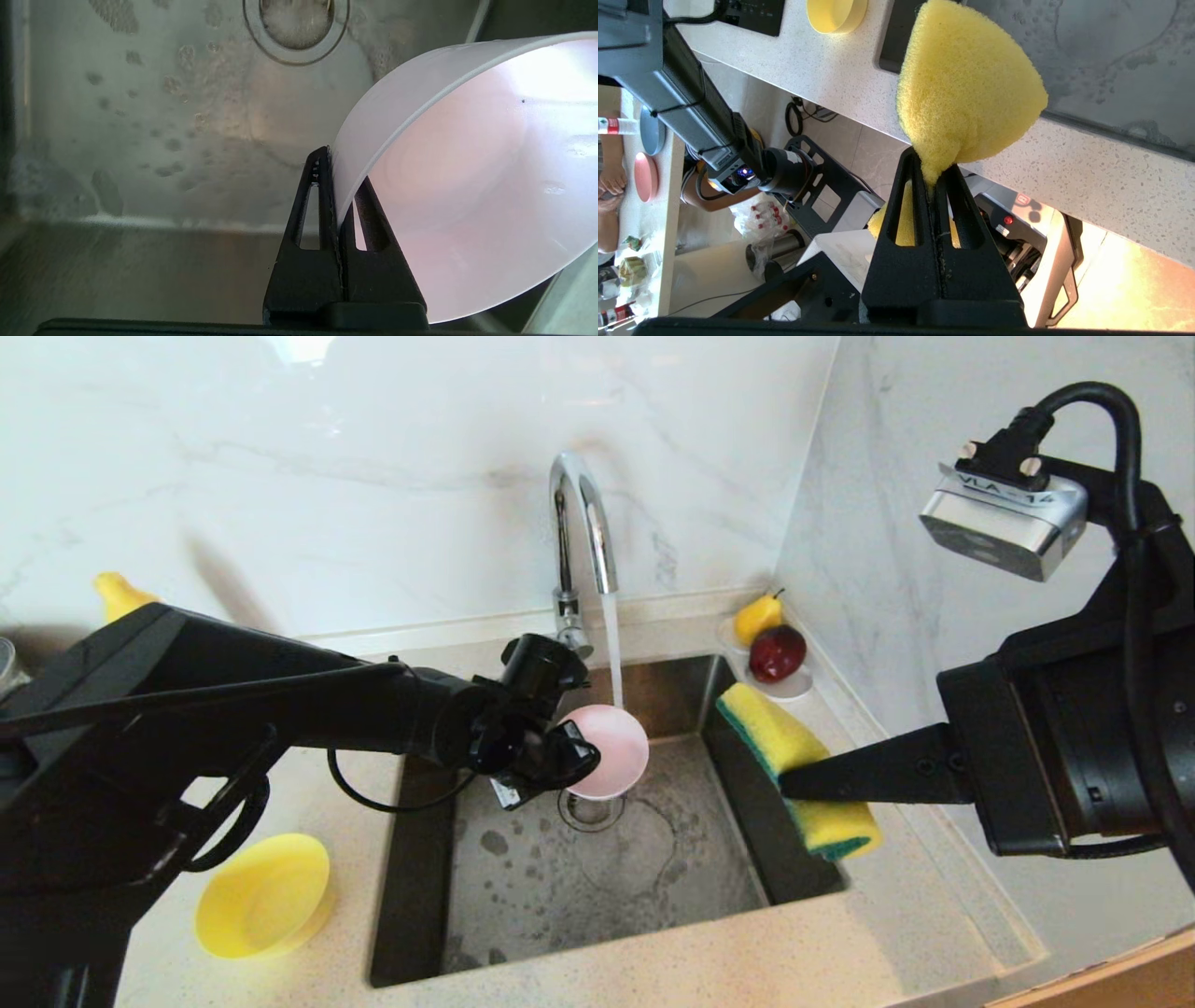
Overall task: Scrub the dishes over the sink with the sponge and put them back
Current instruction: Rinse the bowl
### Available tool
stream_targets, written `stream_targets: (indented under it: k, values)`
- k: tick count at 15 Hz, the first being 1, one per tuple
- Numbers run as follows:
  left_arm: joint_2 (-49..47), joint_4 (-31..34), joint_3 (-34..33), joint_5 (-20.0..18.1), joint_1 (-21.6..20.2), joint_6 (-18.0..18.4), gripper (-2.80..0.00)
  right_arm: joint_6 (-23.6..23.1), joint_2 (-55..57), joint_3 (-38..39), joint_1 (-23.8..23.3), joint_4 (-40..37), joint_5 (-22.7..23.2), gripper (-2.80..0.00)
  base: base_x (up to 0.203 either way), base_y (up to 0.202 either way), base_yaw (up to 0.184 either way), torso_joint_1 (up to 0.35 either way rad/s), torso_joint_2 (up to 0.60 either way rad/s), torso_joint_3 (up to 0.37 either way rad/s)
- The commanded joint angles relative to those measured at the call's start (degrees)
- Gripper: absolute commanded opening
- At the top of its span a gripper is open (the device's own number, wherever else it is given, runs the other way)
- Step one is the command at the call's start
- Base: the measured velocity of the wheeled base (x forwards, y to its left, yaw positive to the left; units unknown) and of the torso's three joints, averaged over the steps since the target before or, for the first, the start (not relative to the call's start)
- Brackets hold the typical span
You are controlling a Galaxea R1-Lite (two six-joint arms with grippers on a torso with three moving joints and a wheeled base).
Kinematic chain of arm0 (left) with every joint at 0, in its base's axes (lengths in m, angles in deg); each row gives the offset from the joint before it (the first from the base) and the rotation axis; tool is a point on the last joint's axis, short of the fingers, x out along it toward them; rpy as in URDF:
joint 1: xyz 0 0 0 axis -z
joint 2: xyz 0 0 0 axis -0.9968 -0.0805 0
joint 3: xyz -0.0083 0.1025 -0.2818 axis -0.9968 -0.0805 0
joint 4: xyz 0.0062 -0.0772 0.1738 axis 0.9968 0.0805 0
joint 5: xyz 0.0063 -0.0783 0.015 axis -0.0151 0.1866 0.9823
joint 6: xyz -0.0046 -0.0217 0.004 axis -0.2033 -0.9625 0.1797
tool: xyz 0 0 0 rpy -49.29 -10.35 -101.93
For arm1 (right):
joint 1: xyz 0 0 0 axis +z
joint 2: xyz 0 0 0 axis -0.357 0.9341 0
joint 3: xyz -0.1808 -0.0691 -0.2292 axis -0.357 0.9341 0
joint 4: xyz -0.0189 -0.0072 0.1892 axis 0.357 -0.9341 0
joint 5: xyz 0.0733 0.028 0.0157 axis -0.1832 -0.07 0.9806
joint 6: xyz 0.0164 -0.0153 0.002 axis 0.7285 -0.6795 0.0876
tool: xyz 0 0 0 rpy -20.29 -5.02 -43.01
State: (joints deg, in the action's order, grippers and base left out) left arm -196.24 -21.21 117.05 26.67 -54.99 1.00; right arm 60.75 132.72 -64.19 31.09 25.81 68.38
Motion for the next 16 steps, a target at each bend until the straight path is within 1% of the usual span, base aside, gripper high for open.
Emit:
stream_targets:
  k: [1, 5, 6, 8, 12, 16]
  values:
    - [-1.1, 0.1, 1.5, 0.1, -0.2, -0.2, -2.8, 0.2, 0.2, 0.5, 0.2, -0.3, 0.1, -2.8, 0.0, 0.0, 0.0, 0.0, 0.0, 0.0]
    - [-2.7, 0.9, 4.0, 0.0, -0.7, -0.2, -2.8, 0.1, 0.3, 0.7, 0.2, -0.2, 0.0, -2.8, 0.0, 0.0, 0.0, 0.0, 0.0, 0.0]
    - [-3.0, 1.0, 4.1, -0.9, -0.7, -0.2, -2.8, 0.1, 0.3, 1.1, 0.2, -0.2, 0.0, -2.8, 0.0, 0.0, 0.0, 0.0, 0.0, 0.0]
    - [-3.1, 0.9, 4.0, -4.0, -0.7, -0.3, -2.8, 0.1, 0.2, 1.4, 0.1, -0.2, 0.0, -2.8, 0.0, 0.0, 0.0, 0.0, 0.0, 0.0]
    - [-3.1, 3.6, 4.0, -5.5, -0.7, -0.4, -2.8, 0.1, 0.2, 1.4, 0.1, -0.2, 0.0, -2.8, 0.0, 0.0, 0.0, 0.0, 0.0, 0.0]
    - [-3.1, 3.9, 3.6, -5.7, -0.7, -0.5, -2.8, 0.2, 0.3, 1.5, 0.1, -0.2, 0.0, -2.8, 0.0, 0.0, 0.0, 0.0, 0.0, 0.0]
